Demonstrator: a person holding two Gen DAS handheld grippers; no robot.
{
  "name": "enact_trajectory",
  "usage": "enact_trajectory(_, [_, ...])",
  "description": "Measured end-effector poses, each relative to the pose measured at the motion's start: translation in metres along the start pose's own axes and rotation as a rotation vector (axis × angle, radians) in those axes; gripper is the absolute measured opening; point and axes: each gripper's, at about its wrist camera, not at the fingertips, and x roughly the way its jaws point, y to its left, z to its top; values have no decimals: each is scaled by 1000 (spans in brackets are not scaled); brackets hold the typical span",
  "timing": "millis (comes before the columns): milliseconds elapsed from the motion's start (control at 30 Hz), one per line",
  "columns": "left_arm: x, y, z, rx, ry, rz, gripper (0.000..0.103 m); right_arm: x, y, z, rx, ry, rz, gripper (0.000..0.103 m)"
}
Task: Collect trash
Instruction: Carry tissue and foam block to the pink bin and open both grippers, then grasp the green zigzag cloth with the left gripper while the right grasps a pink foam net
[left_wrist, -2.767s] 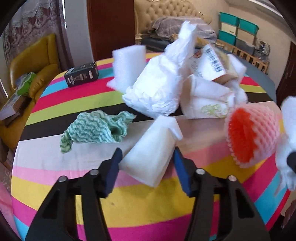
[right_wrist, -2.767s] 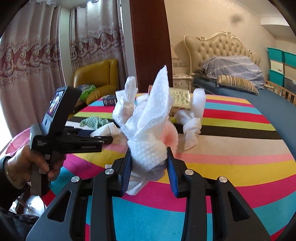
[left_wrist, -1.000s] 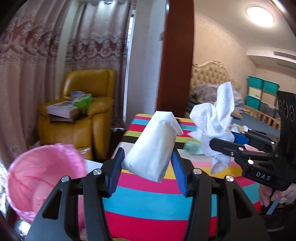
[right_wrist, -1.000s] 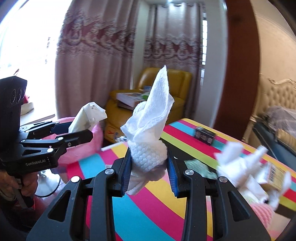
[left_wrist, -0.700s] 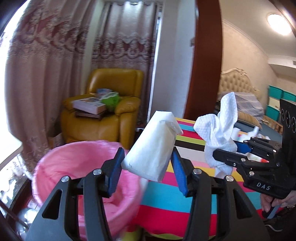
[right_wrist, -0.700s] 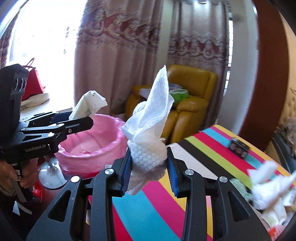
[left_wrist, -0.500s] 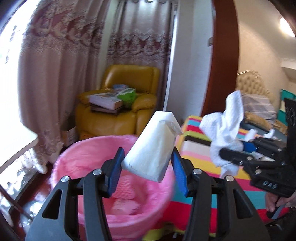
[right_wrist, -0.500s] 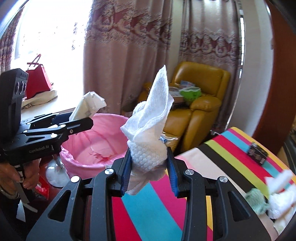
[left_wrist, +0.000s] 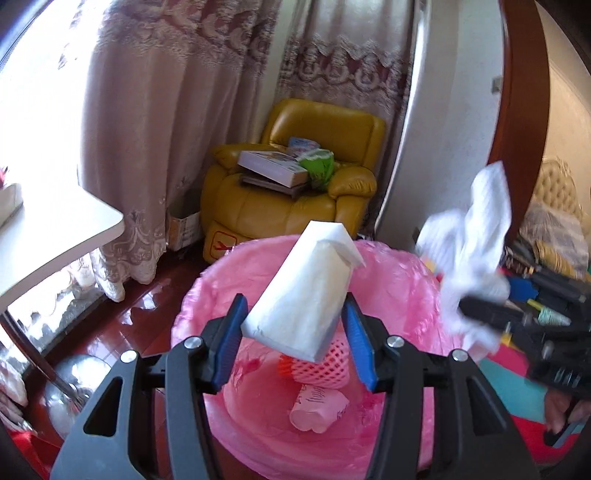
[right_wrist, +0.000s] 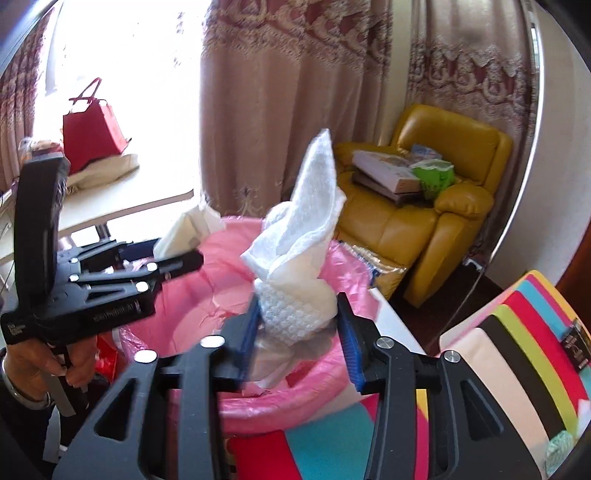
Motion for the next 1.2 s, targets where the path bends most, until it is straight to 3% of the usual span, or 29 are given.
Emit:
enact_trajectory(33, [-2, 5, 0, -22, -8, 7, 67, 2, 0, 1, -5, -4, -11, 62])
enact_trajectory(67, [-3, 7, -1, -30, -15, 11, 70, 0, 0, -1, -6, -17, -25, 68])
enact_trajectory(333, [-32, -10, -8, -48, -89, 35, 98, -46, -16, -30, -14, -53, -88, 70])
enact_trajectory(500, [-43, -51, -11, 25, -132, -8, 98, -88, -38, -58, 26, -80, -162, 76])
enact_trajectory(600, [-45, -80, -13, 55, -129, -91, 98, -110, -54, -78, 63, -81, -217, 76])
enact_trajectory(833, [-36, -152, -32, 135, -23, -265, 98, -164, -106, -127, 213, -68, -348, 76])
enact_trajectory(1067, [-23, -215, -62, 242, 86, -366, 98, -231, -157, -183, 400, -80, -525, 77])
enact_trajectory(1200, [-24, -252, -68, 325, 90, -413, 98, -264, -176, -212, 480, -91, -623, 77])
